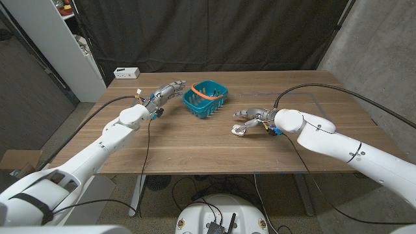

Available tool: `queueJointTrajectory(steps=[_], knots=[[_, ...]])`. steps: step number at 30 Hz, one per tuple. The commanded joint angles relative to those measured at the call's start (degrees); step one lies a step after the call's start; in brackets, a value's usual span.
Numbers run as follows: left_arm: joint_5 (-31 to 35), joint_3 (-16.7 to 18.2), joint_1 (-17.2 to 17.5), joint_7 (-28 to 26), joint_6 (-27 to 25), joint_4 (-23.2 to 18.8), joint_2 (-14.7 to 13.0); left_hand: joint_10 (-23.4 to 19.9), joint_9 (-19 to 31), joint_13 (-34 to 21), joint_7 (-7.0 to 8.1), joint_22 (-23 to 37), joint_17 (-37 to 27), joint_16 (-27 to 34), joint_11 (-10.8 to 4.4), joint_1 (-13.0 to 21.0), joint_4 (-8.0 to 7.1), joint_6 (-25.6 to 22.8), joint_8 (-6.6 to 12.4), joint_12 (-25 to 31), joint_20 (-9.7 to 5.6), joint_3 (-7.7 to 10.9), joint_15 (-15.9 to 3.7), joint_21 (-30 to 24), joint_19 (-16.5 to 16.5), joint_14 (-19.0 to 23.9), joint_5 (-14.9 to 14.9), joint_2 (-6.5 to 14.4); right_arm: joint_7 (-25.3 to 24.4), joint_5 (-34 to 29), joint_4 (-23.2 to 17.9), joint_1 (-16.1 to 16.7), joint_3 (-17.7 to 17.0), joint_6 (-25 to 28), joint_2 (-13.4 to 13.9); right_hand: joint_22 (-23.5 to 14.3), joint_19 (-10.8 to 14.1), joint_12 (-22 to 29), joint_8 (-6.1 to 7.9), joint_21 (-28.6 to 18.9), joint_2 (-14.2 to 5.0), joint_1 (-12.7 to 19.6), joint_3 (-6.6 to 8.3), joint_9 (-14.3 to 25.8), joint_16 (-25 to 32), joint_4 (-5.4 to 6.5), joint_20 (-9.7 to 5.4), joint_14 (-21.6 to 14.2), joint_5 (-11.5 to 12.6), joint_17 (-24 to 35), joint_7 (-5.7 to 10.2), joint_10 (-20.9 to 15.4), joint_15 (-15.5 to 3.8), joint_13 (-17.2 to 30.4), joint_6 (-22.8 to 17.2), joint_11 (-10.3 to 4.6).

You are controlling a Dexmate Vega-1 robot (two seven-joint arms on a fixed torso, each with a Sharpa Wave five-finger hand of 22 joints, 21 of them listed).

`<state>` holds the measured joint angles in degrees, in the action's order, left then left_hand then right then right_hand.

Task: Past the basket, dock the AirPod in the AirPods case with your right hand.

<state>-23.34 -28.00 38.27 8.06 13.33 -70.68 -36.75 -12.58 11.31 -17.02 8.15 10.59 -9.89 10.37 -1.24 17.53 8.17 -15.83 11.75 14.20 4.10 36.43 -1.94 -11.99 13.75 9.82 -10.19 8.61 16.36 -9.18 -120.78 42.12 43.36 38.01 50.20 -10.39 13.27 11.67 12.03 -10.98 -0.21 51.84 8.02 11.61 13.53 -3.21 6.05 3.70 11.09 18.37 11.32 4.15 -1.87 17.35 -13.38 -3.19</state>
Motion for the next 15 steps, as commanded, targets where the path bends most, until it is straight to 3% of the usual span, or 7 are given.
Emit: queueJointTrajectory(steps=[1,3,4,5,6,8,15], knots=[[0.17,-0.14,-1.21,0.31,0.83,2.67,0.82,-0.15,0.11,-0.19,0.15,0.27,-0.05,0.28,-0.03,0.82,0.39,-0.4,-0.06,0.25,0.44,0.05,-0.87,-0.33,-0.12,0.48,-0.26,-0.05,-16.09,-7.93,-6.76,2.62,5.6,18.51,-5.12,0.11,-1.45,0.58,1.37,0.3,0.93,-1.72,-0.69,0.45,-0.85,0.14,0.49,1.6,0.73,-0.31,-1.91,-0.05,-0.3,-0.1,-3.68,0.86],[0.41,-0.39,-1.69,0.67,1.12,3.44,0.99,-0.21,0.11,-0.19,0.14,0.27,-0.05,0.27,-0.05,0.91,0.42,-0.48,-0.05,0.27,0.38,0.0,-0.86,-0.33,-0.12,0.46,-0.27,-0.06,-19.08,-8.47,-6.75,3.84,5.9,17.72,-5.66,0.18,-2.62,0.76,2.19,0.49,1.17,-1.9,-0.7,0.71,-1.19,-0.16,-0.09,2.16,1.05,-0.67,-1.27,-0.42,-0.07,-0.25,-6.02,1.5],[0.61,-0.51,-1.88,0.73,1.26,3.71,1.04,-0.16,0.11,-0.19,0.05,0.27,-0.05,0.28,0.09,0.96,0.42,-0.45,-0.07,0.26,0.45,-0.03,-0.8,-0.32,-0.15,0.48,-0.27,-0.05,-19.83,-8.42,-6.67,4.16,6.02,17.52,-5.85,0.26,-3.14,0.85,2.72,0.28,1.07,-1.78,-0.4,1.24,-1.28,-0.68,-0.35,2.18,1.43,-1.16,0.53,-0.56,-0.11,-0.45,-7.64,1.5],[0.84,-0.69,-2.21,0.93,1.58,4.28,1.17,-0.22,0.11,-0.19,0.09,0.27,-0.05,0.3,0.0,1.01,0.44,-0.48,-0.07,0.28,0.4,-0.04,-0.85,-0.32,-0.16,0.52,-0.27,-0.04,-20.6,-8.42,-6.54,4.47,6.15,17.24,-6.01,0.29,-3.55,0.85,3.01,0.3,1.19,-1.64,-0.3,1.45,-1.52,-1.01,-0.72,2.65,1.57,-1.42,-1.73,-0.59,-0.15,-0.55,-8.45,1.39],[0.97,-0.81,-2.46,1.09,1.79,4.71,1.3,-0.24,0.11,-0.19,0.06,0.27,-0.05,0.28,0.01,1.03,0.45,-0.51,-0.06,0.29,0.35,-0.05,-0.87,-0.32,-0.16,0.49,-0.28,-0.05,-21.09,-8.45,-6.47,4.6,6.42,17.35,-6.24,0.31,-4.13,0.88,3.17,0.44,1.23,-1.53,-0.21,1.58,-1.62,-1.21,-0.77,2.85,1.64,-1.6,-2.61,-0.7,-0.15,-0.61,-8.87,1.41],[1.04,-0.92,-2.83,1.08,1.92,5.37,1.64,-0.23,0.11,-0.2,0.12,0.27,-0.04,0.27,-0.14,1.17,0.5,-0.51,-0.09,0.29,0.39,-0.11,-0.88,-0.31,-0.2,0.48,-0.29,-0.08,-22.16,-8.12,-6.2,5.15,6.43,16.67,-6.37,0.36,-5.18,0.97,3.7,0.66,1.28,-1.43,-0.1,1.82,-1.89,-1.5,-0.72,3.48,1.73,-1.89,-2.82,-1.0,-0.23,-0.71,-10.2,1.29],[1.25,-1.48,-4.33,2.04,2.96,8.21,2.7,-0.2,0.11,-0.18,0.19,0.27,-0.04,0.23,-0.05,1.39,0.55,-0.48,-0.14,0.26,0.35,-0.27,-0.91,-0.25,-0.39,0.35,-0.3,-0.13,-25.35,-8.52,-6.2,6.53,6.82,16.5,-6.57,0.46,-7.44,0.66,3.12,1.03,1.56,-1.34,0.01,2.23,-2.13,-2.0,-0.35,4.27,1.9,-2.45,-2.19,-0.36,-0.35,-0.91,-8.73,0.97]])
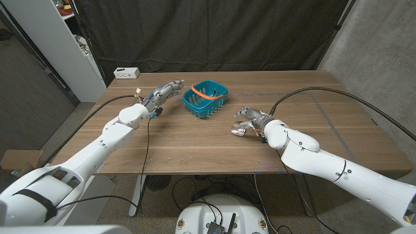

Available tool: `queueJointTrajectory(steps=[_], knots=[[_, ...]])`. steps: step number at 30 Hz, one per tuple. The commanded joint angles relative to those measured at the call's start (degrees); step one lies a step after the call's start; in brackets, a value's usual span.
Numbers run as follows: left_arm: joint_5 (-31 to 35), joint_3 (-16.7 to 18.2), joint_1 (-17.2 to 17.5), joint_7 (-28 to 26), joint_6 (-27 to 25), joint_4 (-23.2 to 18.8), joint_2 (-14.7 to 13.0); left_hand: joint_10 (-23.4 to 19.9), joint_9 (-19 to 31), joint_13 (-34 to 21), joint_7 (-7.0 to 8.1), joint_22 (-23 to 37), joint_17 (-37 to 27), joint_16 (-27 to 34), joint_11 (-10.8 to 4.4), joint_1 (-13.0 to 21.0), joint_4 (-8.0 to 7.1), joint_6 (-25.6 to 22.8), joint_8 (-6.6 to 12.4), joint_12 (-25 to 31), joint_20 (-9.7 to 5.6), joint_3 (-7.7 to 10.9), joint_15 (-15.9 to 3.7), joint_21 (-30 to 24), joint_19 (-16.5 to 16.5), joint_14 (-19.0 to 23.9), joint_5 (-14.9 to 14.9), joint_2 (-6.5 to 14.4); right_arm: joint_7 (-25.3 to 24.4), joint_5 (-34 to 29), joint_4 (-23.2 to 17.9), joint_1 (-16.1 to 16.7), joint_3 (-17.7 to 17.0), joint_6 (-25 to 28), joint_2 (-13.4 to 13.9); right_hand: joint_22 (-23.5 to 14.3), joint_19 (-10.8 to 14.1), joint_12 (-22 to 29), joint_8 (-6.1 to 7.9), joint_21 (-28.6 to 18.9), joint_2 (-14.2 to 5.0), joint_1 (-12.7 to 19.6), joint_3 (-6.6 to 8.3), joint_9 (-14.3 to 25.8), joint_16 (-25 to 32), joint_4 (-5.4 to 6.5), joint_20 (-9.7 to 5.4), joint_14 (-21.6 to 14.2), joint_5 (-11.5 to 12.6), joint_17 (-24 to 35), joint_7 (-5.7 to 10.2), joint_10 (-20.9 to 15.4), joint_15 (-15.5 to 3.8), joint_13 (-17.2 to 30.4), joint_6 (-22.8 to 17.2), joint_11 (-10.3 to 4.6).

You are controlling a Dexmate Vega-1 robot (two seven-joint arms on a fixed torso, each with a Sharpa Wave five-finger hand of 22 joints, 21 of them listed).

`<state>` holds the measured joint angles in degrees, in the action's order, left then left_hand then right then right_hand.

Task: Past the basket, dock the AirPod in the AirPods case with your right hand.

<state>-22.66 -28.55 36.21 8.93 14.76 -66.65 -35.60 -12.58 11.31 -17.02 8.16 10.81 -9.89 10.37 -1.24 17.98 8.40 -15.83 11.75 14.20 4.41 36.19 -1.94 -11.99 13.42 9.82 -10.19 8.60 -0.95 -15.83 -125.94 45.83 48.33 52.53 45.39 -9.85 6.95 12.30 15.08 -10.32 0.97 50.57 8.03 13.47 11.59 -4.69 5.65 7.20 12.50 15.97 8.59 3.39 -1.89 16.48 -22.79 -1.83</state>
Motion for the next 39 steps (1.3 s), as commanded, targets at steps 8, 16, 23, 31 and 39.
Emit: queueJointTrajectory(steps=[8,16,23,31,39], knots=[[1.05,-1.59,-3.87,2.02,2.8,6.81,2.64,-0.09,0.11,-0.15,0.17,0.05,-0.05,0.17,0.0,1.19,0.34,-0.34,-0.25,0.2,0.09,-0.25,-0.87,-0.14,-0.4,0.11,-0.31,-0.15,-11.52,-2.66,-1.55,4.19,2.57,7.52,-3.27,0.02,-2.61,0.07,0.28,0.46,0.67,-0.15,0.02,0.68,-0.12,-0.84,0.52,0.78,0.58,-0.49,0.99,0.13,-0.42,-0.2,0.28,-1.46],[1.87,-2.11,-4.59,1.7,3.22,7.26,3.04,0.05,0.11,-0.12,0.2,0.05,-0.06,0.13,-0.11,1.4,0.35,-0.45,-0.24,0.13,0.09,-0.47,-0.89,-0.08,-0.65,-0.08,-0.31,-0.19,-15.31,-1.47,-1.07,6.53,1.62,6.09,-3.05,0.11,-3.1,0.48,1.34,0.13,1.2,-0.02,0.03,1.05,0.11,-1.38,0.21,0.23,0.78,-1.11,1.68,-1.27,-1.31,-0.44,-2.14,-2.05],[2.16,-2.43,-4.76,1.5,2.99,7.05,3.31,0.04,0.12,-0.11,0.08,0.05,-0.06,0.13,-0.05,1.59,0.34,-0.44,-0.27,0.13,0.1,-0.65,-0.89,-0.08,-0.74,-0.23,-0.32,-0.17,-17.06,-0.74,-0.86,7.7,1.1,4.46,-2.63,0.16,-2.69,0.78,3.23,-0.3,1.07,0.35,0.47,1.68,0.5,-1.98,-0.74,-1.06,1.1,-2.05,3.7,-2.87,-2.25,-0.79,-6.56,-2.98],[2.3,-2.51,-4.51,0.92,1.88,5.93,3.14,0.08,0.12,-0.1,0.19,0.05,-0.05,0.14,-0.06,1.79,0.34,-0.49,-0.28,0.12,0.04,-0.84,-0.97,-0.11,-0.76,-0.27,-0.33,-0.2,-17.22,1.03,-0.26,8.34,0.14,3.56,-2.41,0.18,-2.4,1.09,5.11,-0.43,0.52,-0.03,0.8,2.1,0.63,-1.99,-1.13,-1.77,1.17,-2.8,3.73,-4.45,-2.47,-1.1,-11.56,-3.16],[2.4,-2.54,-4.42,0.32,1.09,5.41,3.14,0.2,0.13,-0.09,0.06,0.05,-0.07,0.16,-0.02,1.93,0.26,-0.41,-0.34,0.07,0.23,-1.06,-0.91,-0.1,-0.89,-0.36,-0.33,-0.16,-15.94,3.03,0.3,7.35,0.11,4.87,-2.52,0.18,-2.39,1.71,6.91,-0.4,-0.29,-1.75,0.88,1.74,0.8,-1.4,-1.23,-2.39,1.0,-3.43,2.82,-7.2,-2.71,-1.47,-18.22,-3.3]])
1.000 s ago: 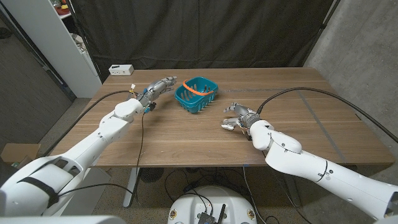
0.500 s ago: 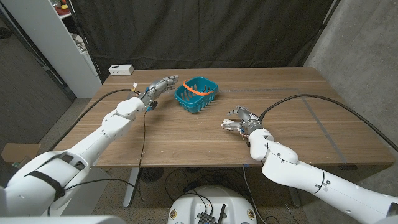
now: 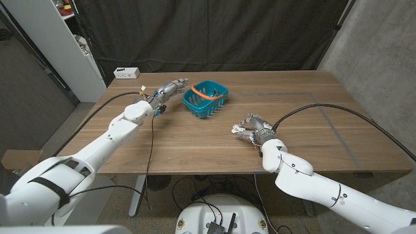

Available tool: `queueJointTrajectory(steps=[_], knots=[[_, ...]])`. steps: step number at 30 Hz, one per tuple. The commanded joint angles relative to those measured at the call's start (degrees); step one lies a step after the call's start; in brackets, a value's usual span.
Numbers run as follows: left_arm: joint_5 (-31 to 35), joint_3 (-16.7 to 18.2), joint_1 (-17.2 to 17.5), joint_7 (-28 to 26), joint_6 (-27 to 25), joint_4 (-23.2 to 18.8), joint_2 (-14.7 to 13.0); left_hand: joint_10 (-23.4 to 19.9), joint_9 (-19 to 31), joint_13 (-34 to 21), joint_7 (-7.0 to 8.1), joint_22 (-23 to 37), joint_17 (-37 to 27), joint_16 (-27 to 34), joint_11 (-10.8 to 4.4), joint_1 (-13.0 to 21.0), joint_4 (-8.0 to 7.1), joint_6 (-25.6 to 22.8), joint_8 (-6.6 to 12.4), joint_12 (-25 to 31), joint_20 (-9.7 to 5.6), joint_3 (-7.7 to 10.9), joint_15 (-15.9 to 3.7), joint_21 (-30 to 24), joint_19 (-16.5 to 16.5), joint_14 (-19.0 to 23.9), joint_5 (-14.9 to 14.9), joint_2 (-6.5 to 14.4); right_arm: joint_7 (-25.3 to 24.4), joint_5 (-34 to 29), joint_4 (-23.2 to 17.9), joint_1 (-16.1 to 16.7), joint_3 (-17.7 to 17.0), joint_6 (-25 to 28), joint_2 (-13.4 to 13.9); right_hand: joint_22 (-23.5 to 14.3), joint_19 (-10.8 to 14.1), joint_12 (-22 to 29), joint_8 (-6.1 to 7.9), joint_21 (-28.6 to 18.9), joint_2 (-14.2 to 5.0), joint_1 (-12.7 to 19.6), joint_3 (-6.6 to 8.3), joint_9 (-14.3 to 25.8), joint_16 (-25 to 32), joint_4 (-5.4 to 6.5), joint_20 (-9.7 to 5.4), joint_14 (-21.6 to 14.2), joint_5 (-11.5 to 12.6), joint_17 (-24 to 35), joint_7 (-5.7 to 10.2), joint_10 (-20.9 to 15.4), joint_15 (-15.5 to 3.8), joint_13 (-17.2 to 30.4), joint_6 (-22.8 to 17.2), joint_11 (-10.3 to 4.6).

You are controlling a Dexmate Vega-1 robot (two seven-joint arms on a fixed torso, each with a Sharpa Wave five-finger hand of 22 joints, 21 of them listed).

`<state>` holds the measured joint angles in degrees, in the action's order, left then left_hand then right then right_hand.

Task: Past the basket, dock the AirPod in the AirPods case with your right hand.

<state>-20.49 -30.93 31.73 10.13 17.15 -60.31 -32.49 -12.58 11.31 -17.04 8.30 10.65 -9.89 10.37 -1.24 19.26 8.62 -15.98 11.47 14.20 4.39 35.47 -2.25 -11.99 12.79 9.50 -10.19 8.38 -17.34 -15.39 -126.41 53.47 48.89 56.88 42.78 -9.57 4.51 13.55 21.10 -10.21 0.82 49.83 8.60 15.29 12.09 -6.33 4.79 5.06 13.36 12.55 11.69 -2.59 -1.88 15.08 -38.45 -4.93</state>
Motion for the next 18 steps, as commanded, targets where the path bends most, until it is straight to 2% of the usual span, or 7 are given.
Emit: queueJointTrajectory(steps=[1,4,8,11,15,17,18], knots=[[0.24,-0.17,0.0,-0.68,-0.98,-0.71,0.04,0.15,0.13,-0.08,-0.11,0.21,-0.07,0.16,-0.01,0.65,0.03,-0.34,-0.03,0.09,0.2,-0.36,-0.61,-0.1,-0.27,-0.06,-0.33,0.05,0.36,2.73,0.76,-0.3,-0.5,0.24,0.21,-0.1,0.05,0.55,1.03,-0.52,-0.27,-1.5,0.26,-0.23,0.33,0.43,-0.43,-0.34,0.08,-0.07,0.41,-1.67,-2.69,-0.14,-3.53,-0.14],[0.08,-0.07,0.11,-0.78,-1.24,-0.84,-0.01,0.24,0.13,-0.07,-0.05,0.21,-0.05,0.16,0.02,0.71,0.04,-0.34,-0.04,0.05,0.22,-0.43,-0.63,-0.11,-0.29,-0.06,-0.33,0.0,0.77,2.96,0.6,-0.98,-0.19,0.47,0.53,-0.1,0.07,0.65,0.79,-0.52,-0.29,-2.16,0.14,-0.44,0.43,0.63,-0.45,-0.6,-0.03,-0.16,-0.78,-2.25,-2.67,-0.22,-3.74,-0.22],[0.1,-0.06,0.14,-0.82,-1.09,-0.7,-0.03,0.26,0.13,-0.07,0.0,0.21,-0.05,0.16,0.22,0.77,0.03,-0.33,-0.05,0.05,0.22,-0.48,-0.64,-0.11,-0.32,-0.06,-0.34,-0.01,0.83,3.43,0.38,-1.32,-0.18,-1.07,1.29,-0.1,0.15,0.66,-0.17,-0.54,-0.37,-2.83,0.06,-0.78,0.46,0.76,-0.54,-0.73,-0.18,-0.29,0.14,-2.71,-2.81,-0.34,-2.65,-0.07],[-0.25,0.23,0.31,-0.91,-0.74,-0.38,0.02,0.25,0.13,-0.07,0.01,0.22,-0.04,0.16,0.13,0.81,0.03,-0.3,-0.07,0.06,0.27,-0.5,-0.6,-0.11,-0.34,-0.07,-0.34,-0.01,-2.22,2.64,0.25,0.17,-1.23,-5.57,1.85,-0.1,1.19,0.38,-2.12,-0.87,-0.46,-3.02,0.26,-1.04,0.72,0.49,-0.75,-1.63,-0.26,-0.44,0.64,-2.59,-3.04,-0.45,0.65,0.33],[-0.4,0.95,1.28,-2.48,1.88,0.15,0.57,0.13,0.14,-0.07,0.07,0.22,-0.04,0.19,0.13,0.86,0.0,-0.4,-0.04,0.11,0.14,-0.53,-0.73,-0.13,-0.33,0.0,-0.36,0.0,-5.23,2.03,2.37,1.4,-2.9,-13.12,2.08,-0.11,3.33,0.37,-3.5,-1.37,-0.89,-3.16,0.68,-0.62,1.5,0.26,-1.36,-3.79,-0.28,-0.33,0.74,-2.86,-3.37,-0.36,3.73,0.99],[-0.06,1.47,2.26,-3.95,4.34,-0.07,0.72,-1.39,0.14,-0.09,0.03,0.21,-0.05,0.52,-0.4,1.03,-0.02,-1.63,0.39,0.72,-0.11,-0.53,-1.48,-0.32,0.09,0.99,-0.45,0.07,-6.75,1.88,3.83,1.97,-3.94,-16.84,1.69,-0.12,4.75,0.73,-3.53,-1.63,-1.4,-3.09,1.07,-0.29,2.29,0.12,-1.44,-5.95,-0.24,-0.19,0.96,-3.87,-4.09,-0.24,3.87,0.66],[-0.04,1.79,2.98,-4.81,4.39,-1.19,0.46,-2.04,0.13,-0.1,0.01,0.21,-0.01,0.64,-0.47,1.2,0.07,-2.11,0.53,0.98,-0.27,-0.49,-1.61,-0.41,0.32,1.52,-0.52,0.04,-7.1,1.65,4.3,1.98,-4.3,-18.19,1.56,-0.13,5.78,0.76,-4.23,-1.74,-1.56,-3.21,1.25,-0.09,2.49,0.01,-1.4,-6.65,-0.29,-0.07,0.73,-4.12,-4.3,-0.14,5.53,0.42]])
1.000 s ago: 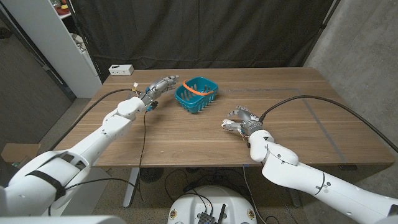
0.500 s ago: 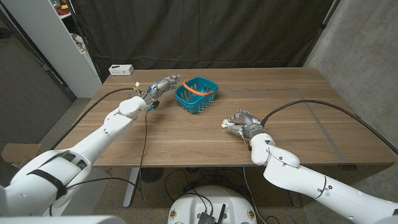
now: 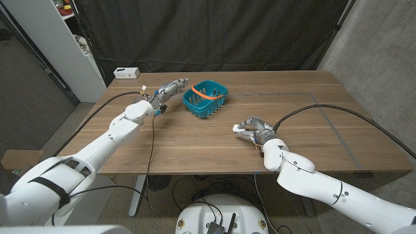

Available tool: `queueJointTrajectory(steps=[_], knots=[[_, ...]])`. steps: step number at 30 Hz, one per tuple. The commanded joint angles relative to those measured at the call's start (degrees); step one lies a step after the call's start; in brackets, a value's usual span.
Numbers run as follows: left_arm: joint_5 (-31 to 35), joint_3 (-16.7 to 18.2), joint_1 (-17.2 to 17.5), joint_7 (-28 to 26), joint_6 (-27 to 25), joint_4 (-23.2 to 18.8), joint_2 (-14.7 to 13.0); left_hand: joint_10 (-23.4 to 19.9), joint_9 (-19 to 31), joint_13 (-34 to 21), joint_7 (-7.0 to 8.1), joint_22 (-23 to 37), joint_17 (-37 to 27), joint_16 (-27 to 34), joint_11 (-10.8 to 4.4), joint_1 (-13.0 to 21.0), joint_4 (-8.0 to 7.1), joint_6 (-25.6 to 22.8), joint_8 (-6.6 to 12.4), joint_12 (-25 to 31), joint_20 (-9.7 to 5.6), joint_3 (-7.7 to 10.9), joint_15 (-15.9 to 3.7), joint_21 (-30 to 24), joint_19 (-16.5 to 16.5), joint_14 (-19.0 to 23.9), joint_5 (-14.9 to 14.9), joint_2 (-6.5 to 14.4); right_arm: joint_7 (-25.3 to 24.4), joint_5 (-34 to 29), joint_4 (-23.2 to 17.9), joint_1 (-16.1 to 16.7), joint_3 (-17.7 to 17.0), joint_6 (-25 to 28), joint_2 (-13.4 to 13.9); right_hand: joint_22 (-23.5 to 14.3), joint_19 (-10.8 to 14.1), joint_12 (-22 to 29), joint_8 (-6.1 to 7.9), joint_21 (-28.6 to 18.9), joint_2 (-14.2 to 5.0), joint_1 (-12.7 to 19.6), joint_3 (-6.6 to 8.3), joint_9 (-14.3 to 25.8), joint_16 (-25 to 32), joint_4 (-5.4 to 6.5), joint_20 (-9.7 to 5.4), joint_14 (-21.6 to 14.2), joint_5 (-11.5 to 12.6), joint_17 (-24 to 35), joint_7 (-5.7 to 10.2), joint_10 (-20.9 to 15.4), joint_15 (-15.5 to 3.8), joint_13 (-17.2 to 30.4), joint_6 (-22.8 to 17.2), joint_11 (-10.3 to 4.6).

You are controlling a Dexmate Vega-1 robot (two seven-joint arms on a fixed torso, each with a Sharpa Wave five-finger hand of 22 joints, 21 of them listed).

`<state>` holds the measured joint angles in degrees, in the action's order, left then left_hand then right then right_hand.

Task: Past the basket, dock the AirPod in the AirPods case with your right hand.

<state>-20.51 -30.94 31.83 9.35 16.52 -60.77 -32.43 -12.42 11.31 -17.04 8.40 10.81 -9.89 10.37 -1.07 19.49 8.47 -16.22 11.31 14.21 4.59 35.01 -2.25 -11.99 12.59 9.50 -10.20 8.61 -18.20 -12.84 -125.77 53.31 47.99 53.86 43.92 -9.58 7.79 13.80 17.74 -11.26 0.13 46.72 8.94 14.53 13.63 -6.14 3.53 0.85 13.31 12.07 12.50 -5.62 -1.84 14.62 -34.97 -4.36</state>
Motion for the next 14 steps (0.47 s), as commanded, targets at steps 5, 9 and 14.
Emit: queueJointTrajectory(steps=[5,9,14], knots=[[0.08,3.4,6.19,-6.59,6.22,-6.01,-1.4,-2.78,0.12,-0.1,0.02,0.04,0.04,0.71,-0.94,1.34,0.39,-2.79,0.95,1.19,-0.39,0.1,-1.99,-0.54,0.86,2.09,-0.62,-0.14,-6.86,-2.22,5.11,1.33,-5.15,-18.14,-0.93,-0.14,4.1,0.85,-1.82,-0.88,-1.46,-0.64,1.19,0.68,1.47,-0.03,-0.36,-3.91,-0.4,0.65,0.1,-2.15,-4.76,0.47,3.87,-0.43],[0.35,4.92,9.04,-9.17,6.73,-10.72,-2.76,-3.21,0.12,-0.11,0.13,0.04,0.07,0.73,-0.91,1.55,0.47,-3.15,1.01,1.35,-0.42,0.16,-1.97,-0.58,0.99,2.42,-0.69,-0.14,-7.75,-1.31,6.81,1.07,-7.73,-21.42,-2.45,-0.17,5.35,0.8,-3.3,-0.9,-2.28,-1.62,1.43,0.41,1.62,0.38,-0.4,-4.35,-0.74,0.93,0.13,-2.32,-4.98,0.62,6.6,-0.42],[0.84,6.0,11.04,-10.66,6.28,-14.68,-3.99,-3.34,0.12,-0.12,0.13,0.03,0.04,0.75,-1.1,1.51,0.44,-3.48,1.05,1.39,-0.63,0.06,-2.15,-0.66,1.2,2.77,-0.69,-0.39,-8.91,-0.55,9.36,-0.07,-10.07,-22.51,-5.38,-0.19,6.18,-0.15,-5.2,-0.49,-5.46,-3.94,2.31,-0.02,1.05,1.72,-0.79,-2.98,-1.88,1.34,-0.1,-0.39,-4.54,0.71,9.78,0.09]])
